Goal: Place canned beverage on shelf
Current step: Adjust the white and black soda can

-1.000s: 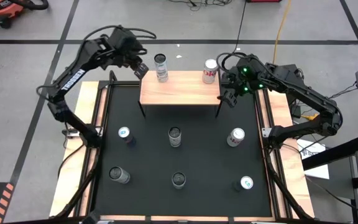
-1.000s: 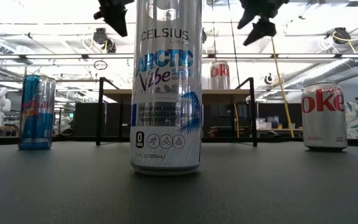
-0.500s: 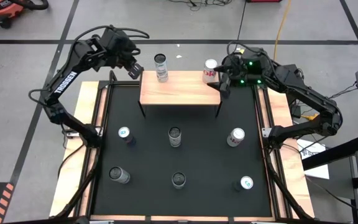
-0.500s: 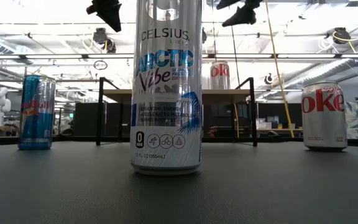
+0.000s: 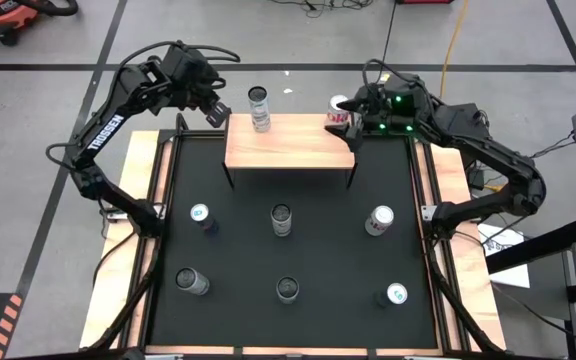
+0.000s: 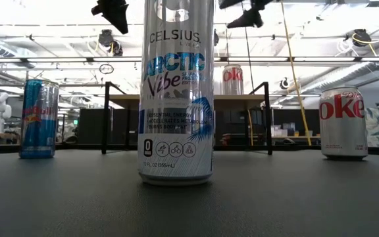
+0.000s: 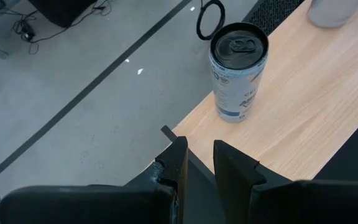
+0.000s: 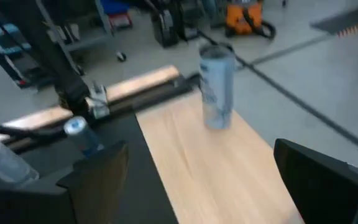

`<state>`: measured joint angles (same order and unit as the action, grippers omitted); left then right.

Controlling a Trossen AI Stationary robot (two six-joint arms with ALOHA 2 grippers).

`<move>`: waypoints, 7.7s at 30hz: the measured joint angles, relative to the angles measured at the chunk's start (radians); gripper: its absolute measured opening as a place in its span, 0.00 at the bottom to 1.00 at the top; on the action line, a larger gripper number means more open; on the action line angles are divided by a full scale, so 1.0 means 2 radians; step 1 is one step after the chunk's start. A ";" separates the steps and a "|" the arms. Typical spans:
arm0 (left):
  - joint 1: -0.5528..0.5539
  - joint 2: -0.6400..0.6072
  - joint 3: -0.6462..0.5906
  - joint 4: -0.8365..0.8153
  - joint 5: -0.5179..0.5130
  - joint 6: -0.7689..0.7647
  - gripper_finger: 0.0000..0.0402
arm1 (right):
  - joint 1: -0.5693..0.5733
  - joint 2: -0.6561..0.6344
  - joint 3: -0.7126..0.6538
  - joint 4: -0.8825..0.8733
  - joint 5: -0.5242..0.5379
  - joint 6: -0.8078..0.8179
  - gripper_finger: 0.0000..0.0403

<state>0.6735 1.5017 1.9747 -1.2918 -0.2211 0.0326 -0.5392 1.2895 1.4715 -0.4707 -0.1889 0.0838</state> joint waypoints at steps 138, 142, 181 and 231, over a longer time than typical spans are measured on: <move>0.000 0.000 0.000 0.000 0.005 0.018 0.19 | -0.032 0.394 0.224 0.218 -0.103 -0.126 0.57; 0.000 0.000 0.000 0.000 0.005 0.018 0.19 | -0.032 0.394 0.224 0.217 -0.103 -0.123 0.56; 0.000 0.000 0.000 -0.003 0.006 0.015 0.19 | -0.049 0.297 0.224 -0.009 -0.075 -0.179 0.56; 0.000 0.000 0.000 -0.016 0.005 0.000 0.19 | -0.084 0.193 0.174 -0.085 -0.073 -0.152 0.56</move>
<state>0.6739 1.5021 1.9747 -1.3247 -0.2104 0.0326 -0.7077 1.6753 1.8194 -0.6402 -0.3355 -0.2199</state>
